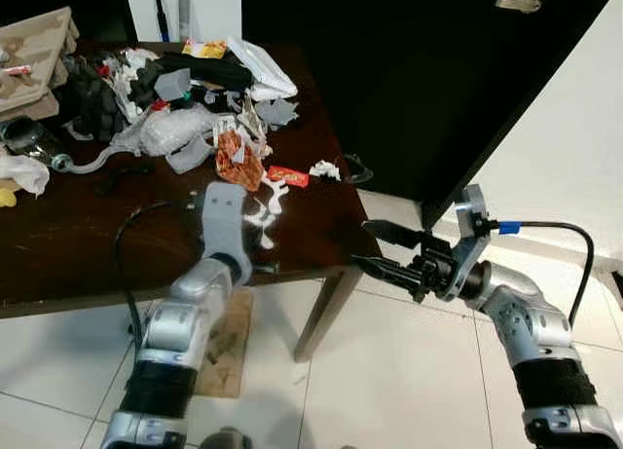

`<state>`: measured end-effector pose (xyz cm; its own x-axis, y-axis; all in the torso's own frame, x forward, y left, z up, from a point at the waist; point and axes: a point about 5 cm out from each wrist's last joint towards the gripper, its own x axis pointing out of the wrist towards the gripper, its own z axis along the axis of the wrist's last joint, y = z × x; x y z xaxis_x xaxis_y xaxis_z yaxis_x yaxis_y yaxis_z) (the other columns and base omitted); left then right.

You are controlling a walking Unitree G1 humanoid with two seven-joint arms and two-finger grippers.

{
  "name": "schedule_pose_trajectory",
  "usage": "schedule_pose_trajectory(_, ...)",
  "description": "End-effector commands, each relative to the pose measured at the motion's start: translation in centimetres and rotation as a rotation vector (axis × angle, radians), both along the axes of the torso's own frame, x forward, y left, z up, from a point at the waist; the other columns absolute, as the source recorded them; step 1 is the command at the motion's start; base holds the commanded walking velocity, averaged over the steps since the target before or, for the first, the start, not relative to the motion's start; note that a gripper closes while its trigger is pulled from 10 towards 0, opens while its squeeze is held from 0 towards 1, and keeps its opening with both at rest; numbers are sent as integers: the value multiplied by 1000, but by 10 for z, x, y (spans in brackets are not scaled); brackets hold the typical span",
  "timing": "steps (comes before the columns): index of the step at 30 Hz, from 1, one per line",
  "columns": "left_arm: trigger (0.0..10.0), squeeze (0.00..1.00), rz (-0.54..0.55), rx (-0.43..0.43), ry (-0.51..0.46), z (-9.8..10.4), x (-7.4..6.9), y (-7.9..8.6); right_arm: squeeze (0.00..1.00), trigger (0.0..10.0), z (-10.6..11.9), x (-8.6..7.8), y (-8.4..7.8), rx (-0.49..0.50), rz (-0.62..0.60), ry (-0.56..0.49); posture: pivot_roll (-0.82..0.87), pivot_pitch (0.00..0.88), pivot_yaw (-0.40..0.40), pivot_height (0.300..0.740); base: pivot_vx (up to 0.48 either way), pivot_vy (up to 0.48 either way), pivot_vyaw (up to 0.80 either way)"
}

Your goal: Picking trash to rubbish bin

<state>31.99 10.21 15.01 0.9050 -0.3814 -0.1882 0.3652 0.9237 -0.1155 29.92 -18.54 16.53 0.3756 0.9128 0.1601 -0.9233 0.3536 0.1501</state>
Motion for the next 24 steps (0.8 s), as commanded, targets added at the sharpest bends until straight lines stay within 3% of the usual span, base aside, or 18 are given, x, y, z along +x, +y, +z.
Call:
schedule_pose_trajectory(1,0,0,-12,15,-7,3,-2,-5,0,10000,1,-1,-1,27,5,-1,163,144,-76,740,0,0,0)
schedule_pose_trajectory(11,0,0,-17,16,-56,13,-3,-5,0,10000,-5,-1,12,48,40,19,176,144,-72,740,0,0,0)
schedule_pose_trajectory(12,9765,0,4,32,-53,11,-2,-1,0,10000,-6,-1,14,48,44,21,177,144,-71,740,0,0,0)
schedule_pose_trajectory(13,9765,0,4,32,-53,11,-2,-1,0,10000,-6,-1,14,48,44,21,177,144,-71,740,0,0,0)
schedule_pose_trajectory(14,10000,1000,13,61,-56,9,-1,2,0,10000,-7,-2,16,48,47,23,177,144,-71,740,0,0,0)
schedule_pose_trajectory(24,10000,1000,48,155,-132,8,12,21,0,10000,-10,-5,21,49,58,33,164,156,-73,740,0,0,0)
